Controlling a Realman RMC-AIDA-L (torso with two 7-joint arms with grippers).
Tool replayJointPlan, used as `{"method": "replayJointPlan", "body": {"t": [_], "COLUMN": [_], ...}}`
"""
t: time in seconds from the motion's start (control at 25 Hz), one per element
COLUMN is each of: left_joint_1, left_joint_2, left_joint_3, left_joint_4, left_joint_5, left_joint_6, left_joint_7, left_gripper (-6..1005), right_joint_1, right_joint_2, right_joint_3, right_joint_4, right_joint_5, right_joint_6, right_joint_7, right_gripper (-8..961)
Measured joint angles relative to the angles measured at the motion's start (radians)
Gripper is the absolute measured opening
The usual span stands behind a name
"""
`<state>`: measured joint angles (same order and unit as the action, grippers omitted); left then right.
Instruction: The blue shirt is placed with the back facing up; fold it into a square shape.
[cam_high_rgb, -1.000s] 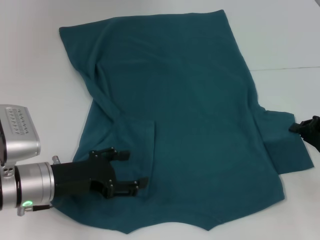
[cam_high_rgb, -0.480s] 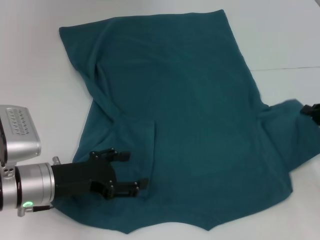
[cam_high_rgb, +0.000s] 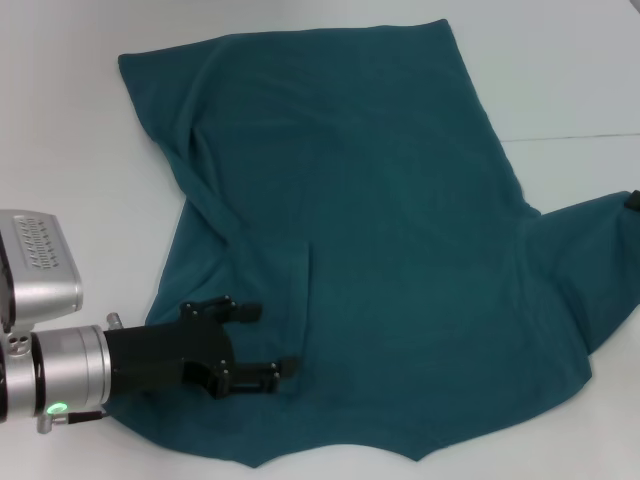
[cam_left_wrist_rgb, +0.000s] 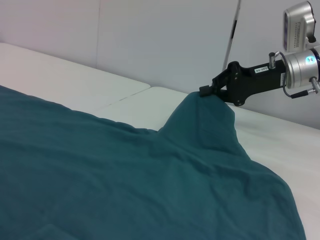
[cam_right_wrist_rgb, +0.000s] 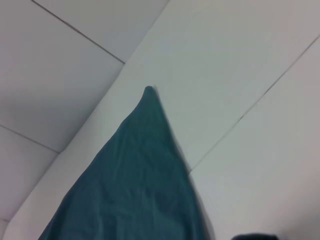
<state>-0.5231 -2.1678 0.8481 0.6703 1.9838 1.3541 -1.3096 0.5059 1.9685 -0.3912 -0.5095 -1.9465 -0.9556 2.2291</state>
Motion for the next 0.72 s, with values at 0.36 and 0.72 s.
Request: {"method": "replayJointPlan", "body": {"t": [0.36, 0.72], "left_joint_1": [-0.001, -0.003], "left_joint_2": [-0.001, -0.001], "left_joint_3": [0.005, 0.005], "left_joint_4": [-0.002, -0.002], "left_joint_5": [-0.001, 0.000], "left_joint_6": [-0.001, -0.001], "left_joint_7": [-0.001, -0.002], "left_gripper": [907, 906], "right_joint_1": [0.016, 0.035], "right_joint_2": [-0.013, -0.012], "right_joint_3": [-0.004, -0.020], "right_joint_4": [-0.007, 0.001], "right_joint_5": [-0.001, -0.007], "right_joint_6": [0.024, 0.015], "right_joint_7": [-0.002, -0.012], "right_gripper": [6, 6]}}
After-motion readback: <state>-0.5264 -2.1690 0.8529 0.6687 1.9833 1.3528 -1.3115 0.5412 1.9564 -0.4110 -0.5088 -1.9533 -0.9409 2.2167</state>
